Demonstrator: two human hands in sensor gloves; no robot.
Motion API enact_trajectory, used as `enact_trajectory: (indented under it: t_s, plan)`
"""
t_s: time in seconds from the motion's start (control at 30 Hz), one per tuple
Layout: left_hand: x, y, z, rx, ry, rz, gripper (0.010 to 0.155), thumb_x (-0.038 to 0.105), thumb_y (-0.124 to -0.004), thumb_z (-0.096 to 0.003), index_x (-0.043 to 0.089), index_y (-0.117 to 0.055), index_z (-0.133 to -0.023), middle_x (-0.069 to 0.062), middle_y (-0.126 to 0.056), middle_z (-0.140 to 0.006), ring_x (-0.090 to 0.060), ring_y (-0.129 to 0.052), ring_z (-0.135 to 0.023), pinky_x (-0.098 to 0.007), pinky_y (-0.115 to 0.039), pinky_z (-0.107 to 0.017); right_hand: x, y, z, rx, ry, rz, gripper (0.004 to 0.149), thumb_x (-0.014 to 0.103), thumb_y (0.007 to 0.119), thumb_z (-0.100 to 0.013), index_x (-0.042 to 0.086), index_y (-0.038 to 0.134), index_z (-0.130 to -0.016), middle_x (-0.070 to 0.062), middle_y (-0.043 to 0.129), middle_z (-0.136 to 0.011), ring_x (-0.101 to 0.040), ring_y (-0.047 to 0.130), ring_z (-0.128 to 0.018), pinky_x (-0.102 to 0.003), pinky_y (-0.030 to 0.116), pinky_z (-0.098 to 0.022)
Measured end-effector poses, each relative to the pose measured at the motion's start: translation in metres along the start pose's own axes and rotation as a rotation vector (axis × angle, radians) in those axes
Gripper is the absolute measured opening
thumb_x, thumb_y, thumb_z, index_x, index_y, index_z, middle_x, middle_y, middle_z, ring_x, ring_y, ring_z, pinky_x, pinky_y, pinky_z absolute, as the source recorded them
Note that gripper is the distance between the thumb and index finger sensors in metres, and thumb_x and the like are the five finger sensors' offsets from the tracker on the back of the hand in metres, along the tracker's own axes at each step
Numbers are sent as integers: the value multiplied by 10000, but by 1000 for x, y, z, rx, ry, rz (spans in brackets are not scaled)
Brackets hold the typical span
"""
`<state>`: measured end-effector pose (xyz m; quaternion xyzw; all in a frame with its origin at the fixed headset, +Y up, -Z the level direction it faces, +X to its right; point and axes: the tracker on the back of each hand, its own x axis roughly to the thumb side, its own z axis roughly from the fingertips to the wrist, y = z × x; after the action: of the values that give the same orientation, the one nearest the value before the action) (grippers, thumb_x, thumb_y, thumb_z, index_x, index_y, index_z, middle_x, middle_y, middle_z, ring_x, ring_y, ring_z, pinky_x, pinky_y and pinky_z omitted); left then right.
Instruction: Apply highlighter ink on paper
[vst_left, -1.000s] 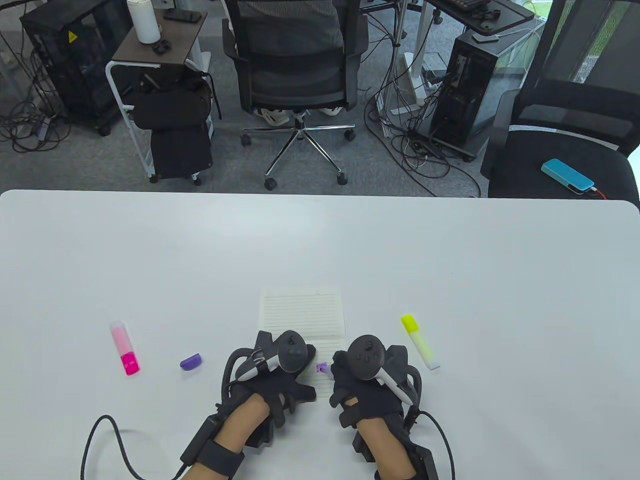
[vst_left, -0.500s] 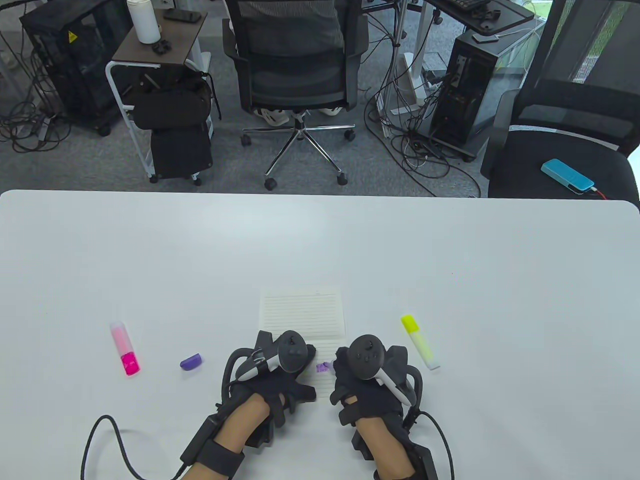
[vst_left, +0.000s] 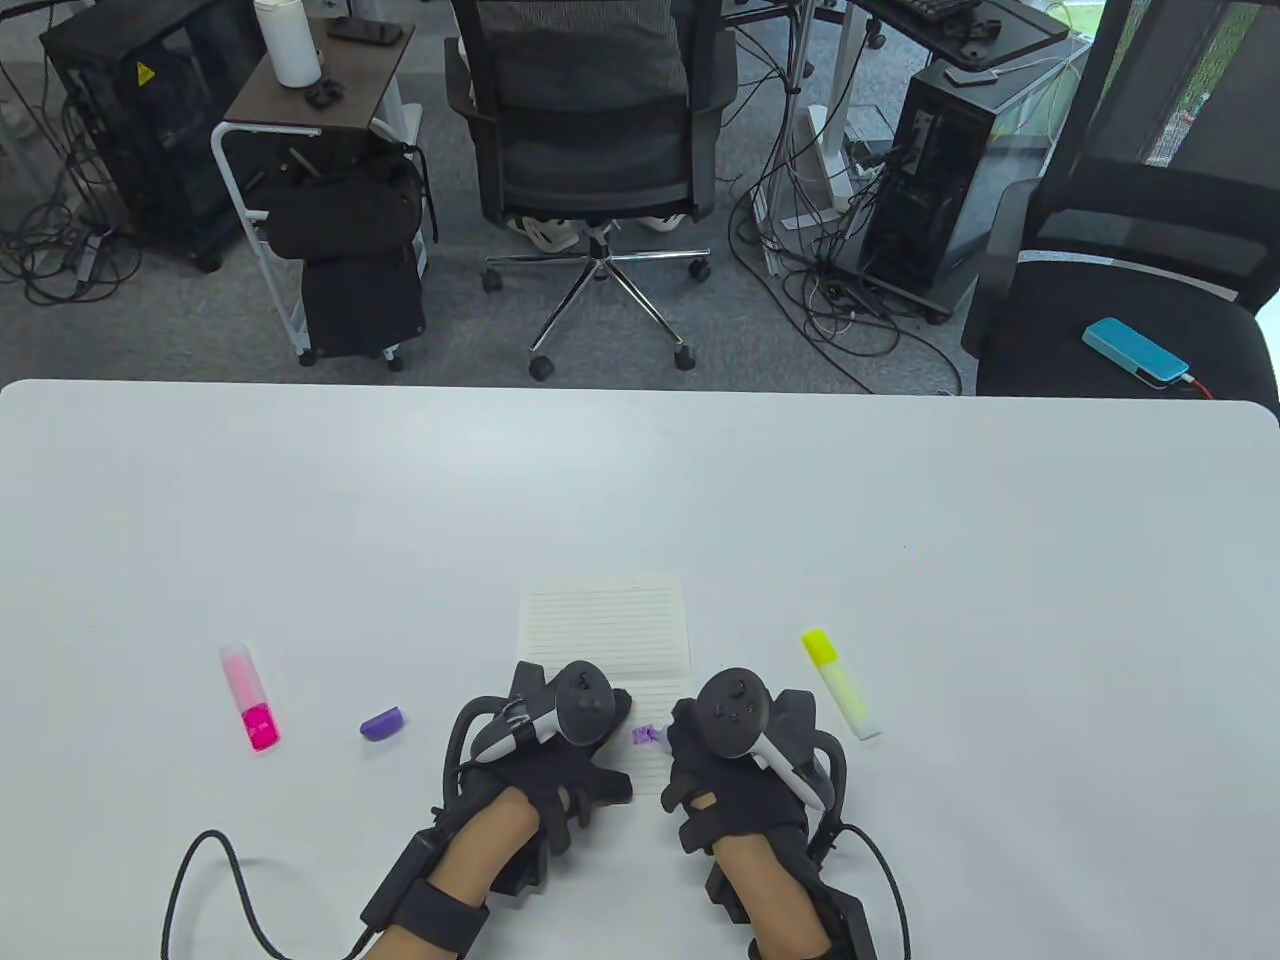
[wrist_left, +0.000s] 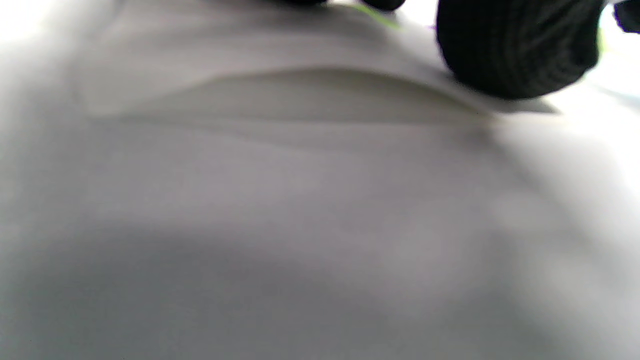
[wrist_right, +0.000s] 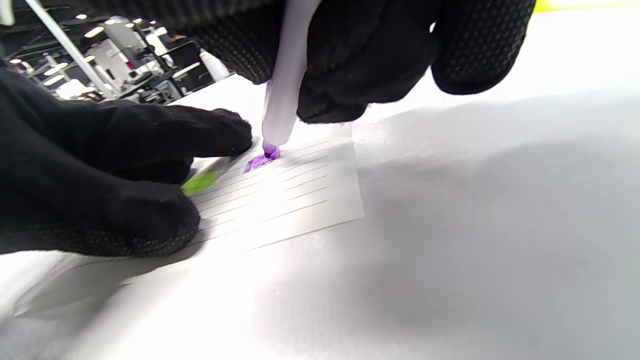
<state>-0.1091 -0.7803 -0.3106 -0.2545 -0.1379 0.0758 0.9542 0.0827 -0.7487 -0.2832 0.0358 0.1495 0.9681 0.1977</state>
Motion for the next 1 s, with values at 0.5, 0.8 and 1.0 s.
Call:
enact_trajectory:
  t_s: [0.5,0.8,1.0]
  plan:
    - [0,-1,0,3,1,1,844,636,-807,-392,426,-375,-1085,25,-430,-997,-266,-406,-899,-589,-377,-734,-1,-1,1,3,28,-6,410,328,738,-653,148,740,-1022,-147,905,-771,-285,909,-442,-574,718,-576]
    - [0,-1,0,3,1,2,844,640,-804,-391,426,-374,-1085,24,-430,-997,-266,-405,-899,-590,-375,-734,-2,1,-2,-8,11,-16,413,332,734,-656,153,731,-1028,-144,900,-781,-285,910,-451,-573,716,-579]
    - [0,-1,0,3,1,2,844,636,-807,-391,426,-375,-1085,24,-431,-997,-266,-405,-899,-590,-376,-734,-2,0,-1,-19,43,-9,414,332,733,-656,149,731,-1027,-145,899,-779,-284,908,-450,-574,716,-578]
